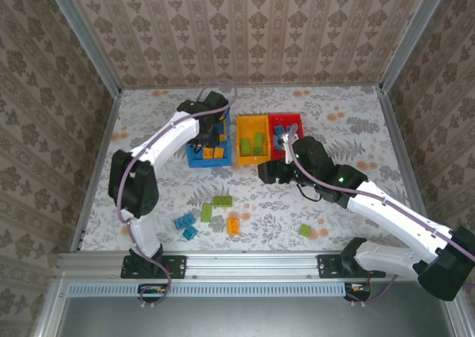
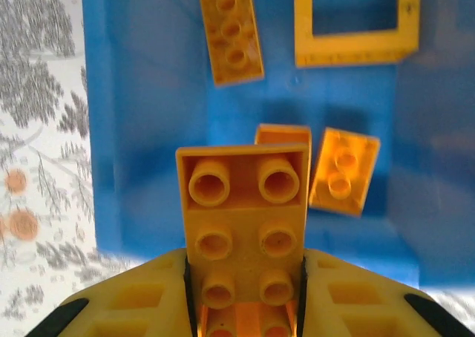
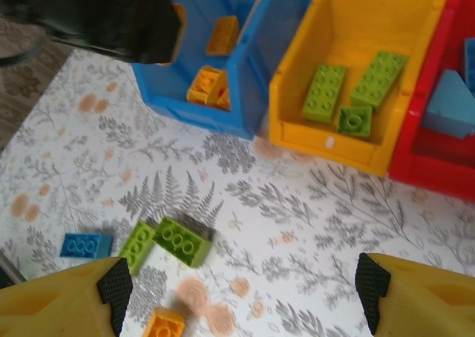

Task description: Sort the legos into containers by color

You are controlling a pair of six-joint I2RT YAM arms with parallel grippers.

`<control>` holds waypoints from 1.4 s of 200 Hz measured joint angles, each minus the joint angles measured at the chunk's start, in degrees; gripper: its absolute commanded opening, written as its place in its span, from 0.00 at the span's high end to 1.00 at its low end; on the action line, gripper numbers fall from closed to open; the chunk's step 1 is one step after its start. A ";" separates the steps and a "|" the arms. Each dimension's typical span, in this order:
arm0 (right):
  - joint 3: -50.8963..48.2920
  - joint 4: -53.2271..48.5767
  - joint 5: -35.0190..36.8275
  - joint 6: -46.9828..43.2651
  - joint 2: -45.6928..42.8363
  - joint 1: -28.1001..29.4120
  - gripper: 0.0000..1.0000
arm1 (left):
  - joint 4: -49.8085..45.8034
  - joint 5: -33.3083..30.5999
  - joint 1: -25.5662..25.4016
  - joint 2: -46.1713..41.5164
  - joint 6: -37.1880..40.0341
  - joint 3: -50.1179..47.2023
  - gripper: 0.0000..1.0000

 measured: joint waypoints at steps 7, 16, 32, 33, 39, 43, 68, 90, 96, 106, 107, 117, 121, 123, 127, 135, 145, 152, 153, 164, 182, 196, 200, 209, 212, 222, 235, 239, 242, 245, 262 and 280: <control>0.35 0.74 -0.13 0.00 0.50 0.00 0.18 | -0.22 -0.59 0.44 1.86 0.31 1.73 0.69; 0.66 1.46 -0.22 0.00 0.92 0.00 0.18 | -0.59 -1.20 0.83 4.26 0.74 4.04 0.69; 0.83 2.05 -0.24 0.00 1.18 0.00 0.18 | -1.44 -2.21 1.60 8.63 1.49 8.59 0.68; 0.83 2.10 -0.26 0.00 1.18 0.00 0.17 | -1.49 -2.25 1.62 8.81 1.53 8.79 0.68; 0.83 2.19 -0.26 0.00 1.18 0.00 0.17 | -1.73 -2.47 1.88 10.21 1.70 10.23 0.68; 0.83 2.23 -0.26 0.00 1.18 0.00 0.17 | -1.86 -2.58 1.99 11.08 1.84 11.19 0.68; 0.83 2.25 -0.24 0.02 1.16 0.00 0.17 | -2.93 -3.08 2.67 15.96 2.82 15.96 0.67; 0.83 2.25 -0.22 0.02 0.98 0.00 0.16 | -3.32 -3.06 2.71 18.34 3.10 17.14 0.61; 0.83 2.23 -0.22 0.04 0.92 -0.02 0.16 | -3.41 -3.04 2.71 18.78 3.15 17.14 0.59; 0.83 2.23 -0.22 0.04 0.76 0.00 0.16 | -3.76 -3.02 2.69 19.32 3.48 17.14 0.54; 0.83 2.23 -0.22 0.04 0.74 0.00 0.16 | -3.80 -2.99 2.67 19.39 3.41 17.14 0.53; 0.83 2.23 -0.22 0.04 0.70 0.00 0.16 | -4.09 -2.84 2.64 19.76 3.43 17.11 0.50; 0.83 2.23 -0.22 0.02 0.70 0.00 0.15 | -4.20 -2.82 2.64 19.80 3.54 17.14 0.49; 0.83 2.23 -0.22 0.02 0.70 0.00 0.16 | -4.24 -2.80 2.64 19.82 3.50 17.14 0.48; 0.83 2.23 -0.22 0.02 0.70 0.00 0.16 | -4.31 -2.80 2.64 19.85 3.65 17.14 0.48; 0.81 2.21 -0.22 0.02 0.70 0.00 0.15 | -4.44 -2.80 2.64 19.82 3.67 17.14 0.47; 0.79 2.21 -0.22 0.00 0.70 0.00 0.15 | -4.48 -2.80 2.64 19.76 3.76 17.22 0.46; 0.70 2.21 -0.22 0.00 0.70 0.00 0.16 | -4.48 -2.78 2.64 19.69 3.76 17.27 0.46; 0.68 2.21 -0.22 0.00 0.70 0.00 0.16 | -4.48 -2.78 2.64 19.69 3.74 17.27 0.46; 0.42 2.21 -0.22 -0.07 0.70 0.00 0.16 | -4.50 -2.60 2.60 19.45 3.74 17.27 0.46; 0.04 2.16 -0.22 -0.83 0.85 0.22 0.16 | -4.87 -2.40 2.27 17.84 3.72 17.27 0.46; 0.04 2.23 -0.20 -2.23 1.51 1.03 0.17 | -5.07 -2.38 2.01 15.19 3.56 17.03 0.46; 0.04 2.32 -0.22 -2.80 1.81 1.40 0.17 | -5.07 -2.38 1.90 13.94 3.41 16.72 0.46; 0.02 2.64 -0.22 -4.07 2.84 2.67 0.17 | -5.03 -2.38 1.73 11.02 3.02 15.69 0.46; -0.02 2.91 -0.33 -4.57 3.32 3.17 0.17 | -5.05 -2.32 1.70 9.79 2.86 15.23 0.46; -0.02 3.50 -0.61 -6.21 5.07 5.18 0.16 | -4.70 -2.21 1.51 5.14 2.14 12.85 0.46; -0.02 4.72 -1.27 -8.31 7.89 8.26 0.16 | -4.22 -2.01 1.40 -2.21 0.87 8.76 0.46; -0.02 5.22 -1.57 -9.11 8.94 9.31 0.16 | -4.24 -1.97 1.42 -4.26 0.55 7.56 0.46; -0.02 5.49 -1.77 -9.57 9.64 10.08 0.16 | -4.09 -1.97 1.49 -6.29 0.11 6.27 0.46; -0.02 5.90 -2.05 -10.16 10.49 10.88 0.16 | -4.09 -1.97 1.53 -7.93 -0.17 5.25 0.46; -0.07 8.09 -4.02 -12.87 14.73 14.64 0.15 | -3.74 -1.97 1.95 -18.18 -2.34 -2.03 0.47; 0.24 10.32 -5.92 -16.31 20.13 18.71 0.16 | -3.56 -1.95 2.43 -28.22 -4.85 -10.36 0.48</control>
